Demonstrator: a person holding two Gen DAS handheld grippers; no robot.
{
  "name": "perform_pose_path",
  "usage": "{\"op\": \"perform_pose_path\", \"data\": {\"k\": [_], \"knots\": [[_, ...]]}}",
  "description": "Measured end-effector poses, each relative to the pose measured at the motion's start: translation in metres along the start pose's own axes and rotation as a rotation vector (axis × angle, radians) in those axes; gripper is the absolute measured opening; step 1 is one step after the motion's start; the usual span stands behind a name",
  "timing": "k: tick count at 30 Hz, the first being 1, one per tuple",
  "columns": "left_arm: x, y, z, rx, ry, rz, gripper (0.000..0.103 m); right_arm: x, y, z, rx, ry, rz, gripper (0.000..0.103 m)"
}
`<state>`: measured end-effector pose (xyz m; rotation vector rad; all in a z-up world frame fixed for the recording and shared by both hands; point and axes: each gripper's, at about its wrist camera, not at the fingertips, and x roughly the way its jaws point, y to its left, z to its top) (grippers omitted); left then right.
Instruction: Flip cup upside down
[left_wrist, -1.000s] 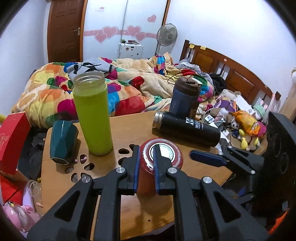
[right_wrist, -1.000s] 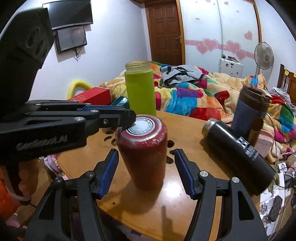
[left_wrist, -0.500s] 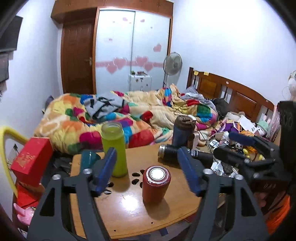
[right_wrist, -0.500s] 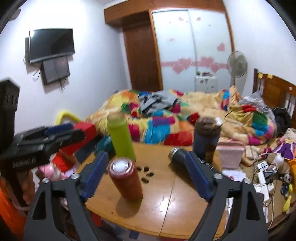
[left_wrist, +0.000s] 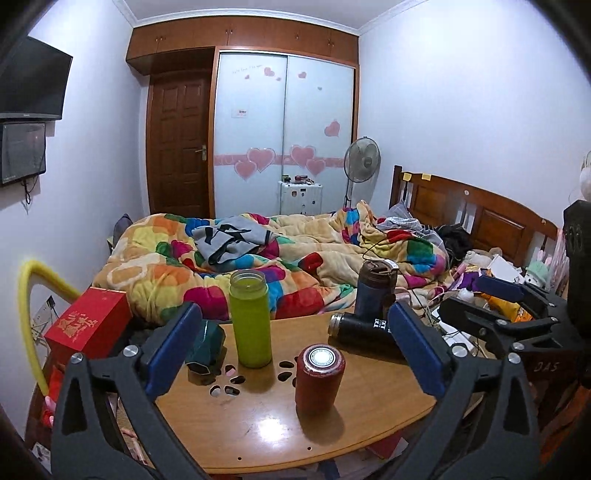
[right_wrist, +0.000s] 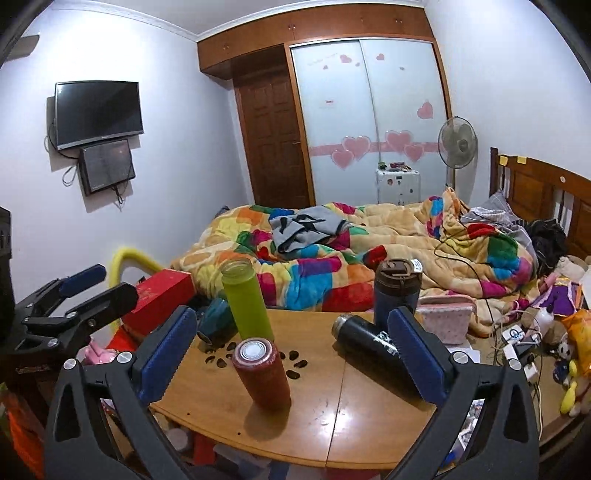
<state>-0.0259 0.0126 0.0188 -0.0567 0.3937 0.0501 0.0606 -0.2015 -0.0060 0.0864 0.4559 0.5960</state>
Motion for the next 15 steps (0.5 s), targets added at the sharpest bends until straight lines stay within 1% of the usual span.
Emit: {"op": "perform_pose_path", "data": {"k": [5, 15], "knots": [[-0.0009, -0.0022, -0.0044, 0.004, 0.005, 0.006, 0.102, 0.0029, -0.0009, -0.0066, -0.018, 0.025, -0.039, 0.103], [-0.0009, -0.0016, -0.0046, 0.002, 0.003, 0.008, 0.102, 0.0012, -0.0003, -0.0065, -0.017, 0.017, -0.042, 0.103]]}}
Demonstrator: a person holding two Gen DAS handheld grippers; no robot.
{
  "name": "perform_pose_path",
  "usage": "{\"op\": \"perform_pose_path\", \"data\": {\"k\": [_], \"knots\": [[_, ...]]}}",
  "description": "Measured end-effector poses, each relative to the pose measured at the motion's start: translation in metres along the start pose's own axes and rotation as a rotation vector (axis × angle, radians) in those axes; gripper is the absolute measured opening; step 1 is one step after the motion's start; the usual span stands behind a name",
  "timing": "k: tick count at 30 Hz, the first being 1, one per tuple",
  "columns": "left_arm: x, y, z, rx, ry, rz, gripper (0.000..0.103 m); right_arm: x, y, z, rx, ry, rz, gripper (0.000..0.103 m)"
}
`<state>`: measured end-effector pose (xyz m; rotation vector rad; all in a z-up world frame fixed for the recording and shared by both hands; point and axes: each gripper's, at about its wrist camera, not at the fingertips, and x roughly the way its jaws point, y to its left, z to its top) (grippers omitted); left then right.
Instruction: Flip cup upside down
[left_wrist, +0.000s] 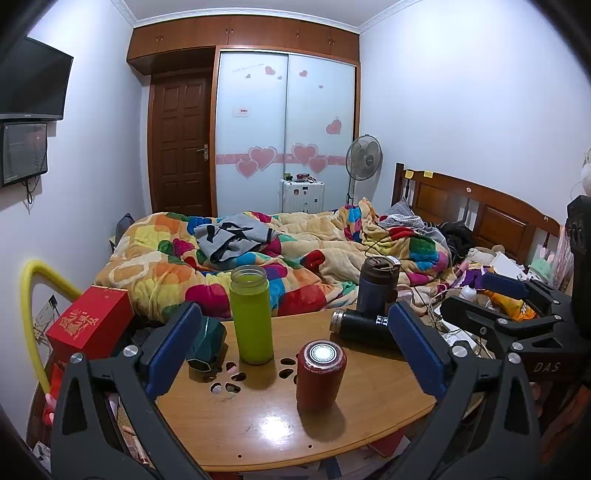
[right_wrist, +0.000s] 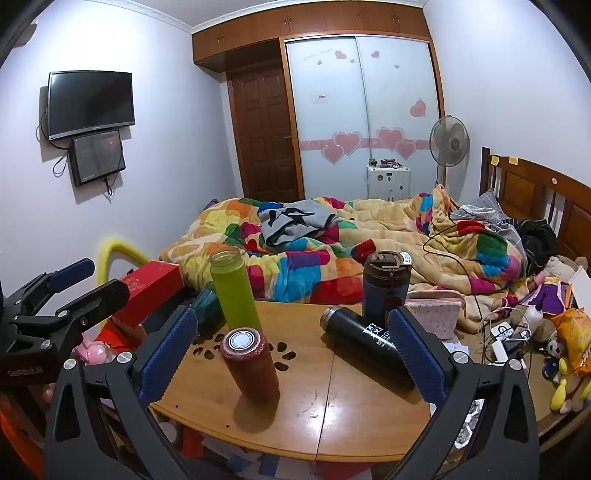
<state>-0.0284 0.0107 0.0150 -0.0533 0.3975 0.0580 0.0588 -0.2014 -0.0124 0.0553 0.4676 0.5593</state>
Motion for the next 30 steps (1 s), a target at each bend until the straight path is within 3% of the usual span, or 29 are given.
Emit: {"op": "perform_pose_path", "data": {"k": [30], "knots": [[0.0011, 0.0018, 0.0022, 0.005, -0.007, 0.002, 0.103, -0.0065, 0.0007, 0.0060, -0.008, -0.023, 0.005, 0.103]]}}
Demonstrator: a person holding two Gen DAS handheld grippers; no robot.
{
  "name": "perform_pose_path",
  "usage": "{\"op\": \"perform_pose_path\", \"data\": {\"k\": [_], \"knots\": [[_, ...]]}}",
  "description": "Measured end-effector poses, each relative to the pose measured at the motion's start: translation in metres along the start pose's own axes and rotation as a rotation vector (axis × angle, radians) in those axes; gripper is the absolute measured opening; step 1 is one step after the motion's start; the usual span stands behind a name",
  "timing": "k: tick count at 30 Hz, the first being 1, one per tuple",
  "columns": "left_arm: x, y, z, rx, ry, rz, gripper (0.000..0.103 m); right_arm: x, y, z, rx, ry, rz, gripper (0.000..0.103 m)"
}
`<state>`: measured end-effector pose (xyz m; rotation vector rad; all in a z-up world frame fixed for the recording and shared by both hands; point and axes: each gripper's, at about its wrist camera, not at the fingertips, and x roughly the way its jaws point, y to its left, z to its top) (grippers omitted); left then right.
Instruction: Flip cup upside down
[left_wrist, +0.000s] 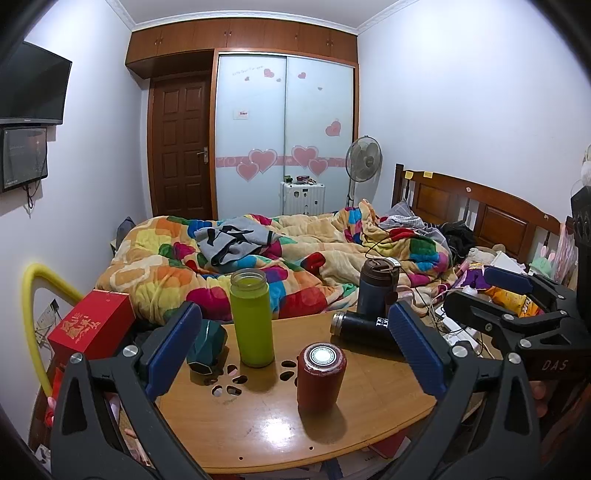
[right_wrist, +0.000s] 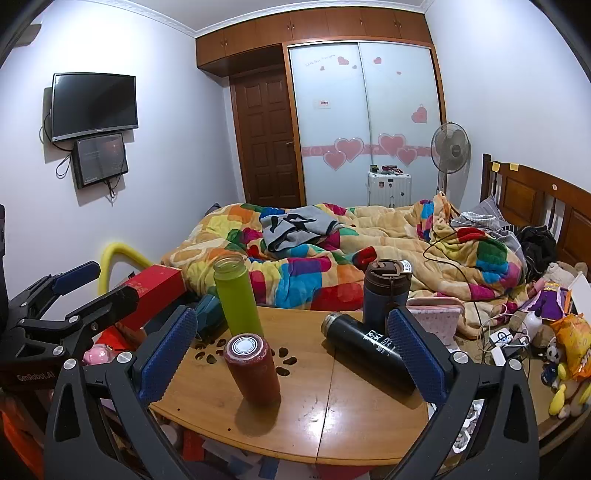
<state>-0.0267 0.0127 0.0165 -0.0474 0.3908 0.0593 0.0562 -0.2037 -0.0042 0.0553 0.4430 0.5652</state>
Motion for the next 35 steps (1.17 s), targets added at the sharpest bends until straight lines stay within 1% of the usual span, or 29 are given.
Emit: {"op": "perform_pose_path", "data": {"k": [19, 35], "knots": [[-0.0001, -0.0054, 0.0012, 0.010, -0.006, -0.014, 0.103, -0.0002, 0.0009, 0.0002, -0.002, -0.001, 0.000, 0.103], [0.0026, -0.0043, -0.0032, 0.004, 0.005, -0.026, 0.103, -0.0002, 0.0009, 0.0001, -0.001, 0.001, -0.001, 0.103]]}}
